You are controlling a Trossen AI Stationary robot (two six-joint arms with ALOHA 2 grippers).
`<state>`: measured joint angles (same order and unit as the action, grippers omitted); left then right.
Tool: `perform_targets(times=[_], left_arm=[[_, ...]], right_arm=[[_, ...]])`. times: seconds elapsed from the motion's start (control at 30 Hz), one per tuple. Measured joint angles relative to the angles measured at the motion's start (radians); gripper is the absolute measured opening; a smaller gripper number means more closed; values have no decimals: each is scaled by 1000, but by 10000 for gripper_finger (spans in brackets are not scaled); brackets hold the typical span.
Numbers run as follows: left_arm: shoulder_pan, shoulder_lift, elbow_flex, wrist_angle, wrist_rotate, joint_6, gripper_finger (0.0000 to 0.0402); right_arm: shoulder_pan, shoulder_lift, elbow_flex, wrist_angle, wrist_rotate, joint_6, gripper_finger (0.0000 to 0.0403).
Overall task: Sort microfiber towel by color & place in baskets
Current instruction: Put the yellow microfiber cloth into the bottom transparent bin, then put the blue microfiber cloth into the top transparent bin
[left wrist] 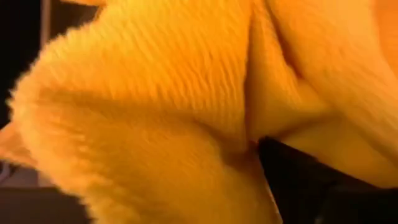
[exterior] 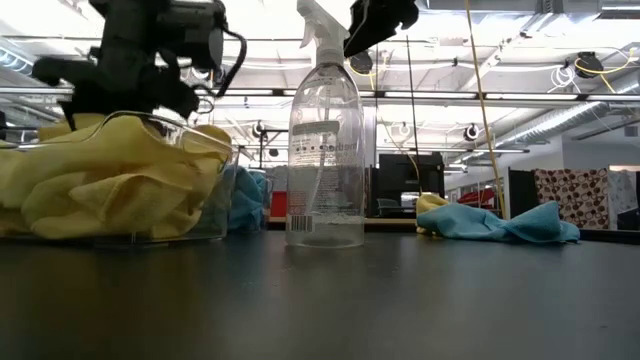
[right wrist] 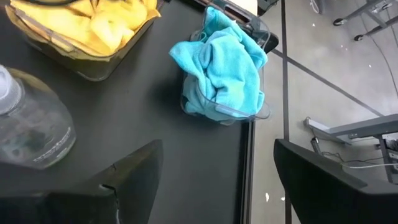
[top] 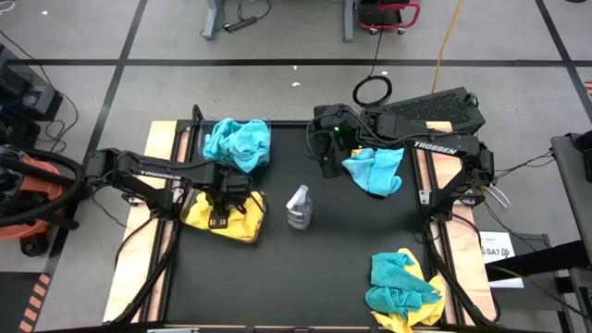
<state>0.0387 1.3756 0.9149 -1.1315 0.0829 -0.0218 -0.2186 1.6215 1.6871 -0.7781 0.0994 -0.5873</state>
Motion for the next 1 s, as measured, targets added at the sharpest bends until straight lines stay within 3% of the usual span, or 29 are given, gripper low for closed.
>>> perform_targets(times=[0.2, 0.5, 0.63, 0.77, 0.9, 1.0], left_arm=[[0, -36, 99, -99, 26, -10, 289], [0, -102, 247, -208, 35, -42, 299], [0, -139, 287, -211, -33, -42, 299], [0, -169, 297, -185, -165, -25, 299], [0, -184, 298, -115, -291, -9, 299], [0, -184, 298, -27, -321, 29, 299]], right_arm=[[4, 0, 0, -21, 0, 0, 298], [3, 0, 0, -33, 5, -5, 298], [-4, 0, 0, -69, 8, -6, 298], [-26, 0, 0, -108, 11, 7, 298], [-54, 0, 0, -157, 11, 31, 298], [-79, 0, 0, -208, 11, 50, 298]])
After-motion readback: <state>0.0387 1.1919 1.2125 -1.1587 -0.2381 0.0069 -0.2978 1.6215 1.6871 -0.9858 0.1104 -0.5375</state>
